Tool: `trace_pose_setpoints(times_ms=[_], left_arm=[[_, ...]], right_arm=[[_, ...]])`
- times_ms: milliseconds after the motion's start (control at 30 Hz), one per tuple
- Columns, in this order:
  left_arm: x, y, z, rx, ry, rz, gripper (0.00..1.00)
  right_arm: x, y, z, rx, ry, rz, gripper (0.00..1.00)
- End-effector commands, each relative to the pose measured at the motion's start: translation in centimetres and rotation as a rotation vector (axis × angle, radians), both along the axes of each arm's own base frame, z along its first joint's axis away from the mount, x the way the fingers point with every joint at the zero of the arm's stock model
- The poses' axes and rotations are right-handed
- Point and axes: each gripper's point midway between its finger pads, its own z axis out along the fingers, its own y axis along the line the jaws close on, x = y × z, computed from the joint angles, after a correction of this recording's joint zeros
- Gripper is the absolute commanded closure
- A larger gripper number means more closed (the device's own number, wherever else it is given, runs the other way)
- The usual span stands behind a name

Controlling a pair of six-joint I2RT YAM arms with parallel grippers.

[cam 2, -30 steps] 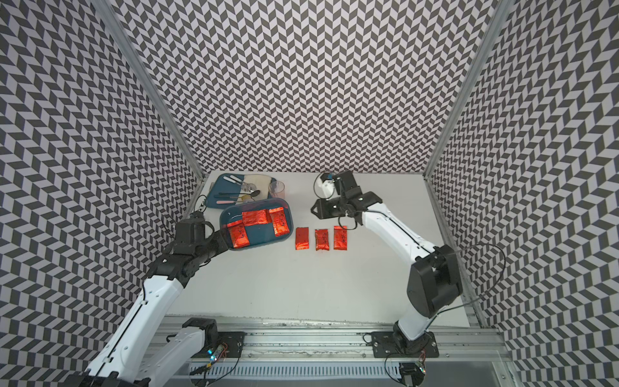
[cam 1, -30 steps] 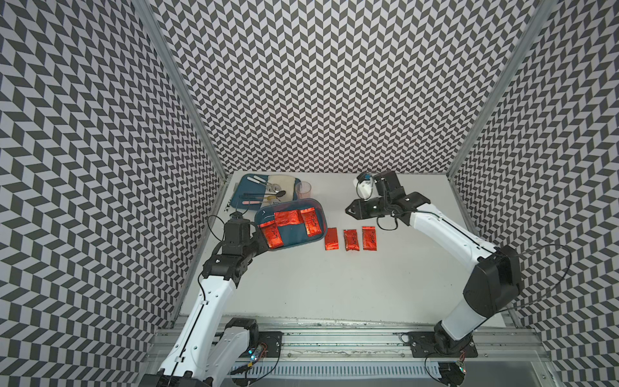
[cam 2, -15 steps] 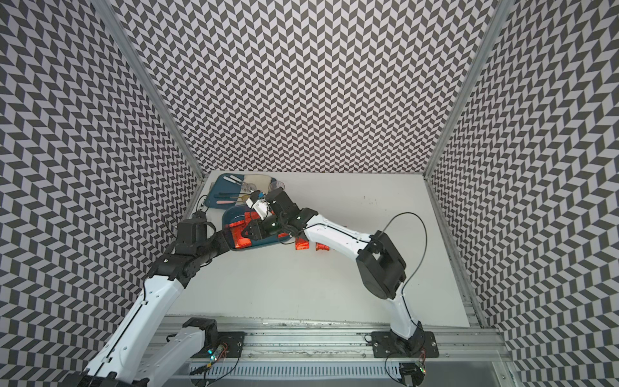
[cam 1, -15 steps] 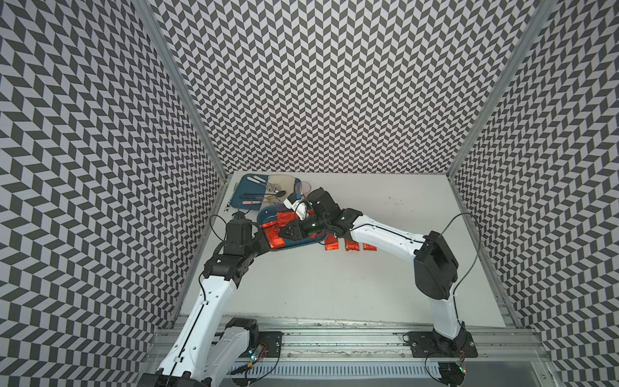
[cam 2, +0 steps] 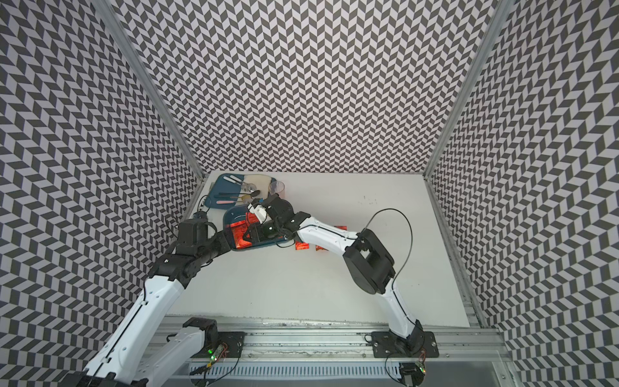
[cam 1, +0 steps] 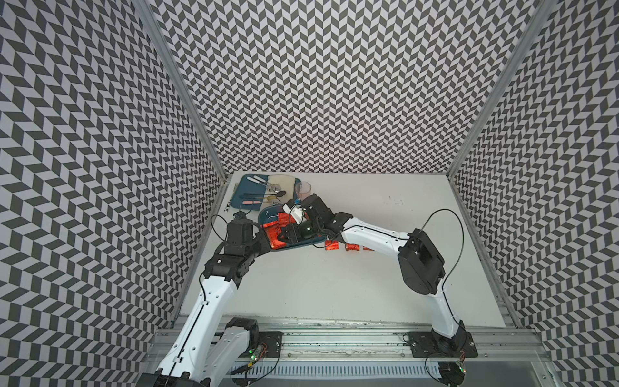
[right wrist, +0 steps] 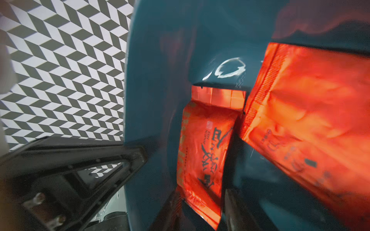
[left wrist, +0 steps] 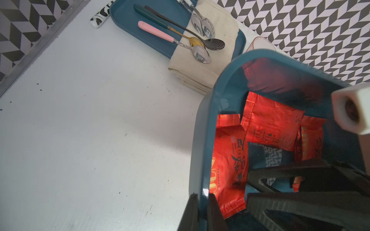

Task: Take the tea bags out of the storage box
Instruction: Pick up the tea bag from the storage box.

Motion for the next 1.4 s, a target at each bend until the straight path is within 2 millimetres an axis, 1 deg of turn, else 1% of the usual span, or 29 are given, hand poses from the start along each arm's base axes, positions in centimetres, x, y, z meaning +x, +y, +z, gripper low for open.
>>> trace_pose_setpoints(times_ms=[0,133,267,400,567,733,800,933,1033,1133,1233,1333,1367], left_arm=[[0.5,-0.3,1.6,-0.014,-0.07,-0.005,1.0],[0.5,-0.5,1.6,-0.014,-0.069,-0.012,1.0],[0.5,-0.6,1.5,-0.011,-0.068,-0.014,1.0],[0.5,-0.6,1.6,-0.009,-0.071,-0.011,1.0],[0.5,-0.3,1.6,-0.004,-0.067,0.005,1.0],[0.5,-0.3,1.4,-0.001,-0.06,0.007,1.0],[0.5,-0.3,1.3,0.0,-0.058,0.008,1.0],[0.5,-0.2,1.3,0.003,-0.056,0.013,1.0],[0.5,-0.1,1.2,0.005,-0.053,0.02,1.0],[0.5,0.0,1.1,0.006,-0.049,0.026,1.0],[0.5,0.1,1.2,0.01,-0.051,0.032,1.0],[0.5,0.4,1.1,0.017,-0.045,0.045,1.0],[0.5,0.4,1.0,0.019,-0.041,0.047,1.0]], right_arm=[[0.7,1.4,0.3,0.031,-0.026,0.002,0.6],[0.7,2.0,0.1,0.044,-0.02,0.013,0.6],[0.4,2.5,0.4,0.056,-0.013,0.031,0.69],[0.1,2.6,1.6,0.073,-0.03,0.042,0.77],[0.0,1.8,3.0,0.066,-0.072,0.033,0.84],[0.1,0.9,3.6,0.046,-0.104,0.013,0.89],[0.1,0.7,4.3,0.049,-0.117,0.005,0.9],[-0.1,0.1,6.1,0.067,-0.141,-0.004,0.93],[0.3,-0.6,7.7,0.077,-0.17,-0.033,0.95],[0.9,-2.1,9.4,0.082,-0.192,-0.061,0.96],[2.1,-4.6,10.5,0.072,-0.19,-0.101,0.96],[2.8,-8.8,11.1,0.054,-0.185,-0.158,0.96],[2.9,-10.6,11.3,0.056,-0.194,-0.183,0.96]])
